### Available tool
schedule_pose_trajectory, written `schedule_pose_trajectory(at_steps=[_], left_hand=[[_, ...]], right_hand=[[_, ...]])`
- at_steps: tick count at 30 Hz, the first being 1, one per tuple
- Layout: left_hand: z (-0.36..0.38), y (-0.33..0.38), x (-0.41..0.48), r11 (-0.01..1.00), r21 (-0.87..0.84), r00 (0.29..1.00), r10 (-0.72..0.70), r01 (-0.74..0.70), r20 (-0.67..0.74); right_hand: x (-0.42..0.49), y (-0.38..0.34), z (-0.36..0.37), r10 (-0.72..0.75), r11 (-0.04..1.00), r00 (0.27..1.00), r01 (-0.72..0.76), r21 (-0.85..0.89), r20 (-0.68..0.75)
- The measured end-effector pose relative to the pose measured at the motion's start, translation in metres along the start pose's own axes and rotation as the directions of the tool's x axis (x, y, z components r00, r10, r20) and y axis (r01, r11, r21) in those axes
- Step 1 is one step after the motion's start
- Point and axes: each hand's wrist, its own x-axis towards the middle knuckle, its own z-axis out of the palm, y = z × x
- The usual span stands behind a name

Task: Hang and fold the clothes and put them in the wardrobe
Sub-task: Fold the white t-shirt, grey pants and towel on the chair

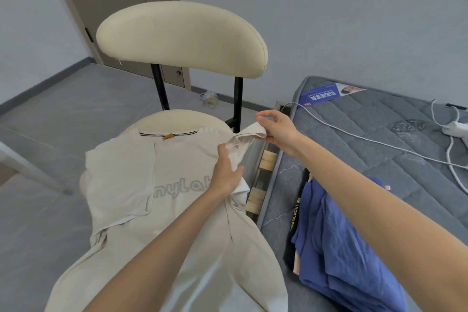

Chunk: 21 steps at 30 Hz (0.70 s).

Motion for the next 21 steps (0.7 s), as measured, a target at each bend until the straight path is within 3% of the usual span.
schedule_pose_trajectory(at_steps=[8,11,13,17,21], left_hand=[[-0.013,-0.010,-0.018,0.986,0.167,0.990,0.045,-0.023,-0.132],[-0.021,-0.009,-0.021,0.995,0.098,0.996,0.035,-0.027,-0.076],[-0.023,-0.004,-0.023,0.999,-0.032,0.999,0.010,-0.009,0.040],[-0.020,0.001,-0.025,0.986,-0.124,0.982,-0.090,0.112,0.168],[-0.025,-0.010,-0.023,0.963,-0.169,0.970,-0.186,0.211,0.157]], right_hand=[[0.006,0.004,-0.004,-0.017,0.997,0.980,0.031,0.066,-0.199],[0.010,0.004,-0.009,-0.015,0.997,0.971,0.034,0.074,-0.238],[0.013,0.005,-0.012,0.008,0.992,0.959,0.027,0.119,-0.285],[0.021,0.007,-0.014,0.177,0.933,0.919,-0.043,0.356,-0.353],[0.030,0.012,-0.003,0.396,0.763,0.898,-0.206,0.613,-0.191]])
